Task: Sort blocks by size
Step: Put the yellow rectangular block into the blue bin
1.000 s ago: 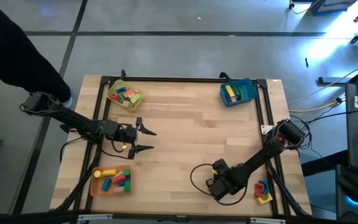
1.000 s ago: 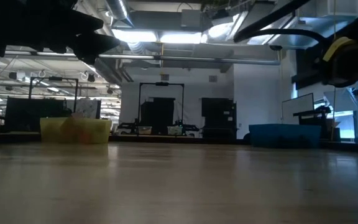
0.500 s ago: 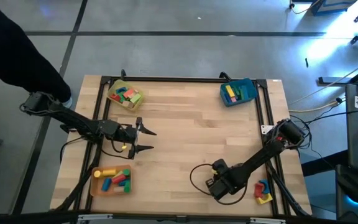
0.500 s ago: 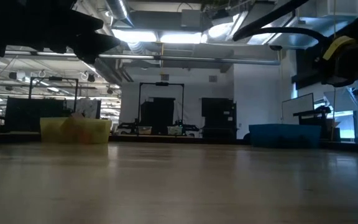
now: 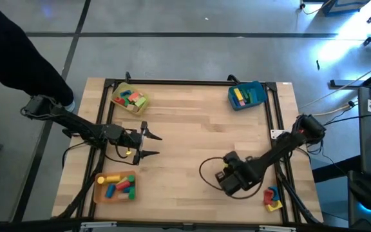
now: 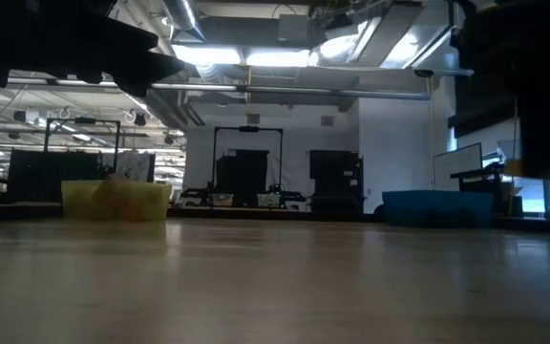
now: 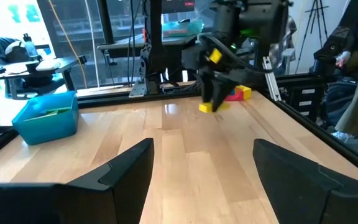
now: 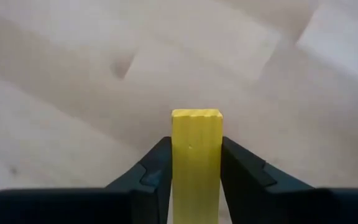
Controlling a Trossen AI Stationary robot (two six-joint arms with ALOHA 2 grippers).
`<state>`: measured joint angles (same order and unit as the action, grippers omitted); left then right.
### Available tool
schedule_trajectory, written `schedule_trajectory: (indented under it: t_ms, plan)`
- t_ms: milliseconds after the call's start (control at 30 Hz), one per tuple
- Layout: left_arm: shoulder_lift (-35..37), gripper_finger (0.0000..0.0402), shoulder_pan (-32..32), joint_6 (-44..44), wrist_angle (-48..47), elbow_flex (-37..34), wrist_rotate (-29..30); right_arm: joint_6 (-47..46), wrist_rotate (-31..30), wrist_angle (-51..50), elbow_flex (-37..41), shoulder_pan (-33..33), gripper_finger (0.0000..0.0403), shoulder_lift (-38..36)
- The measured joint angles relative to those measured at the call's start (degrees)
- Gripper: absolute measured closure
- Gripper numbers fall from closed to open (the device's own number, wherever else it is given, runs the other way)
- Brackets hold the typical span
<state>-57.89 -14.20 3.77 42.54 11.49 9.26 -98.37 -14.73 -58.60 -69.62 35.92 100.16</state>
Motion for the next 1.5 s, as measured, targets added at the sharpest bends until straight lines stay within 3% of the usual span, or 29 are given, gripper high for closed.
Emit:
schedule_trajectory:
  t_ms: [367,933,1367,1500]
  plan:
    - [0.00,0.0141,-0.07,-0.59,0.11,0.00,0.00,9.81,-8.76,-10.36,-0.03,-8.82,0.0295,-5.63]
    - [0.00,0.0141,-0.04,-1.77,0.13,0.00,0.00,36.82,-26.25,-14.39,-0.05,-35.13,0.0287,-7.96]
    - [0.00,0.0141,-0.04,-1.84,-0.11,0.00,0.00,57.44,-27.68,-6.27,-0.05,-56.99,0.0285,-7.94]
    - [0.00,0.0141,-0.04,-1.84,-0.25,0.00,0.00,62.19,-24.81,-3.08,-0.05,-63.13,0.0289,-7.92]
